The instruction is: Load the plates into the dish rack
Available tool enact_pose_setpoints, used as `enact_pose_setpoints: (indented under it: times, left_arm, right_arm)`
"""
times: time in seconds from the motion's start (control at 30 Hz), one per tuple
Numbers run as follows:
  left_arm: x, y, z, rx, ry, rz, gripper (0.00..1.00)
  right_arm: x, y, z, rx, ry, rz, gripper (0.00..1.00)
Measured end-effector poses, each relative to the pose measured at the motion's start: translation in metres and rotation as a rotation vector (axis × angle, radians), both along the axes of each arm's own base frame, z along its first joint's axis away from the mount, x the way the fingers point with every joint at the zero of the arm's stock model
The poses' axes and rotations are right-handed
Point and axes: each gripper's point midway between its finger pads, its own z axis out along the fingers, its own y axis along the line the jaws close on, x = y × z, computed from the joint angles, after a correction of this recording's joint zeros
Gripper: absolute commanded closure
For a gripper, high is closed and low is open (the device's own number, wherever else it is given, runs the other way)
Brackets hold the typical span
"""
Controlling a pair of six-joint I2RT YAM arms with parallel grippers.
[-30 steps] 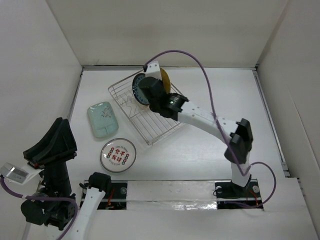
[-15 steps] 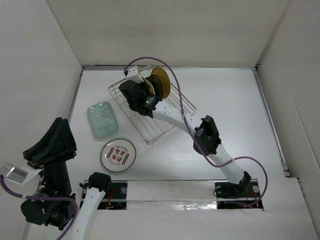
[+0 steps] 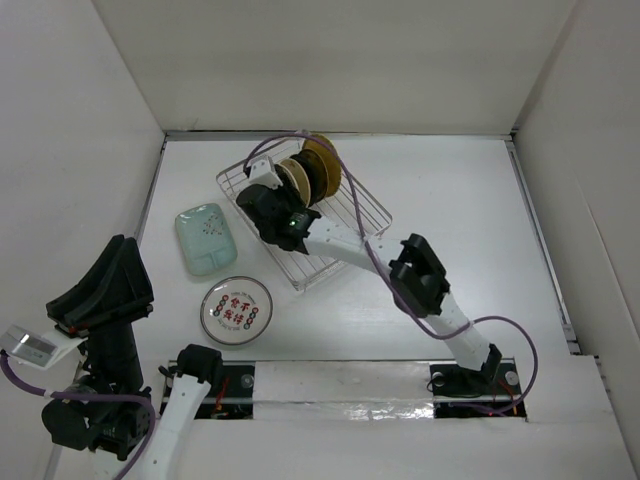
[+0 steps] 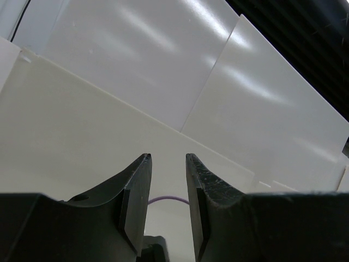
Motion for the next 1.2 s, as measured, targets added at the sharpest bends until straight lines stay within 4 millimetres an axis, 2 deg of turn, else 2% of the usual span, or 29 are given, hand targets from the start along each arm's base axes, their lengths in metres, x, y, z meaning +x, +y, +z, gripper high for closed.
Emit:
enact_pose_setpoints:
  times: [0.07, 0.13, 0.17, 0.2, 0.27, 0.33, 0.37, 0.43, 0.47, 0.57, 0.6, 0.7, 0.73, 0.77, 0.87, 0.93, 1.03, 1.1, 1.2]
  left_arm:
    - [0.0, 0.0, 0.0, 0.0, 0.0, -0.001, 0.72]
    - [0.0, 0.0, 0.0, 0.0, 0.0, -0.001, 0.72]
    - [0.0, 0.0, 0.0, 0.001, 0.0, -0.001, 0.72]
    - [0.0, 0.0, 0.0, 0.001, 0.0, -0.002, 0.72]
    - [0.0, -0.001, 0.0, 0.003, -0.001, -0.004, 0.72]
    - [0.0, -0.001, 0.0, 0.004, -0.001, -0.005, 0.71]
    - [0.0, -0.001, 0.0, 0.005, -0.001, -0.006, 0.71]
    - [0.0, -0.001, 0.0, 0.005, -0.002, -0.006, 0.72]
    - [0.0, -0.002, 0.0, 0.005, -0.002, -0.007, 0.72]
    - [-0.001, -0.003, 0.0, 0.005, -0.003, -0.014, 0.72]
    - [-0.001, -0.003, 0.0, 0.006, -0.004, -0.016, 0.72]
    - [-0.001, -0.004, 0.001, 0.008, -0.005, -0.024, 0.72]
    - [-0.001, -0.005, 0.001, 0.008, -0.006, -0.027, 0.72]
    - [-0.001, -0.005, 0.001, 0.009, -0.006, -0.028, 0.72]
    - [-0.002, -0.005, 0.001, 0.007, -0.008, -0.029, 0.72]
    - [-0.004, -0.005, 0.001, 0.005, -0.012, -0.032, 0.72]
    - [-0.007, -0.004, 0.002, 0.003, -0.021, -0.038, 0.71]
    - [-0.009, -0.004, 0.002, 0.001, -0.026, -0.042, 0.71]
    - [-0.011, -0.004, 0.003, -0.002, -0.029, -0.051, 0.71]
  right_arm:
    - [-0.015, -0.005, 0.01, 0.029, 0.004, 0.031, 0.44]
    - [-0.037, -0.009, 0.032, 0.087, -0.007, 0.081, 0.46]
    - [-0.053, -0.008, 0.046, 0.13, -0.014, 0.122, 0.63]
    - [-0.071, -0.005, 0.06, 0.174, -0.02, 0.173, 0.75]
    - [-0.113, 0.012, 0.089, 0.307, -0.025, 0.315, 1.0]
    - [-0.16, 0.03, 0.105, 0.437, 0.009, 0.468, 1.0]
    - [-0.185, 0.039, 0.105, 0.491, 0.044, 0.537, 1.0]
    - [-0.222, 0.053, 0.093, 0.564, 0.119, 0.621, 1.0]
    - [-0.237, 0.055, 0.077, 0.585, 0.167, 0.629, 1.0]
    - [-0.274, 0.053, 0.005, 0.589, 0.332, 0.582, 1.0]
    - [-0.285, 0.049, -0.02, 0.585, 0.384, 0.551, 0.97]
    - [-0.311, 0.031, -0.08, 0.617, 0.513, 0.444, 0.8]
    - [-0.316, 0.025, -0.093, 0.639, 0.541, 0.412, 0.72]
    - [-0.319, 0.02, -0.103, 0.669, 0.565, 0.377, 0.6]
    - [-0.322, 0.013, -0.121, 0.791, 0.608, 0.286, 0.39]
    - [-0.319, 0.013, -0.129, 0.887, 0.631, 0.244, 0.38]
    - [-0.317, 0.024, -0.146, 1.01, 0.694, 0.196, 0.38]
    - [-0.311, 0.04, -0.145, 1.129, 0.721, 0.187, 0.38]
    - [-0.304, 0.054, -0.144, 1.248, 0.751, 0.166, 0.43]
